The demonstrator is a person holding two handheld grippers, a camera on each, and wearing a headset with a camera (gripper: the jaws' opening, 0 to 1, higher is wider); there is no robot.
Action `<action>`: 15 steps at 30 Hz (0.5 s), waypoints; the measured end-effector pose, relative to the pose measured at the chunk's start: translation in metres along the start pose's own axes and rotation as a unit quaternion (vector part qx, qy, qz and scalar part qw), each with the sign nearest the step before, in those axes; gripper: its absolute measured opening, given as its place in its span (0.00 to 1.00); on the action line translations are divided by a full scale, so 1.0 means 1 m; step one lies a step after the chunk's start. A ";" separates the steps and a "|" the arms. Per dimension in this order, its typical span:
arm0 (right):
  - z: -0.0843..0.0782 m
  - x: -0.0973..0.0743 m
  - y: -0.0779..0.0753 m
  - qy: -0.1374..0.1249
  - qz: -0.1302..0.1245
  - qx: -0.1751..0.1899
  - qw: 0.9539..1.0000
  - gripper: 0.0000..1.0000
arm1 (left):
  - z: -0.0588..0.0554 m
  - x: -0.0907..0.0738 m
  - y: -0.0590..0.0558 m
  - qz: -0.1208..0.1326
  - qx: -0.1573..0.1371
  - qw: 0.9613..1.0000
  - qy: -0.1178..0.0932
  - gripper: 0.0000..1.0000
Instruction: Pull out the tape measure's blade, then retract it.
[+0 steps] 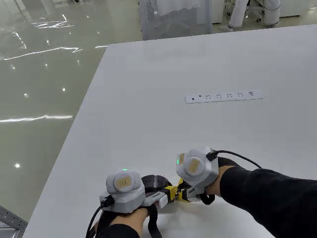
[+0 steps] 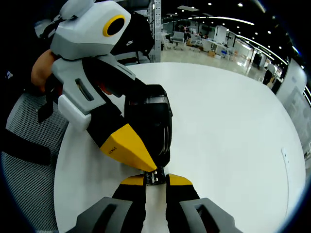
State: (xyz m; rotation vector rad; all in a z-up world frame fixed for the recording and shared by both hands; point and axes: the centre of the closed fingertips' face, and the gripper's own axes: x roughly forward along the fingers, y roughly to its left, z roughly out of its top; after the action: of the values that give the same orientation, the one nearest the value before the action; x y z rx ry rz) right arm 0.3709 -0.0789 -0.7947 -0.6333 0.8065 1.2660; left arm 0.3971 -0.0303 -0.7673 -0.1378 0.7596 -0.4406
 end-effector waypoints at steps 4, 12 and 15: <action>-0.001 0.000 0.001 -0.009 -0.004 0.009 1.000 0.11 | -0.001 0.000 -0.001 -0.001 0.000 1.000 0.000 0.60; 0.001 0.000 0.001 -0.008 -0.005 0.008 1.000 0.09 | -0.001 -0.001 -0.001 -0.003 0.000 1.000 0.000 0.60; 0.001 0.000 0.001 -0.009 -0.005 0.013 1.000 0.09 | 0.000 0.000 -0.001 -0.003 0.000 1.000 -0.001 0.60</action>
State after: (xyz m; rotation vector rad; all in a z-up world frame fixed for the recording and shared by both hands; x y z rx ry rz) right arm 0.3705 -0.0777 -0.7938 -0.6045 0.8031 1.2498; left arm 0.3961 -0.0311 -0.7670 -0.1393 0.7579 -0.4462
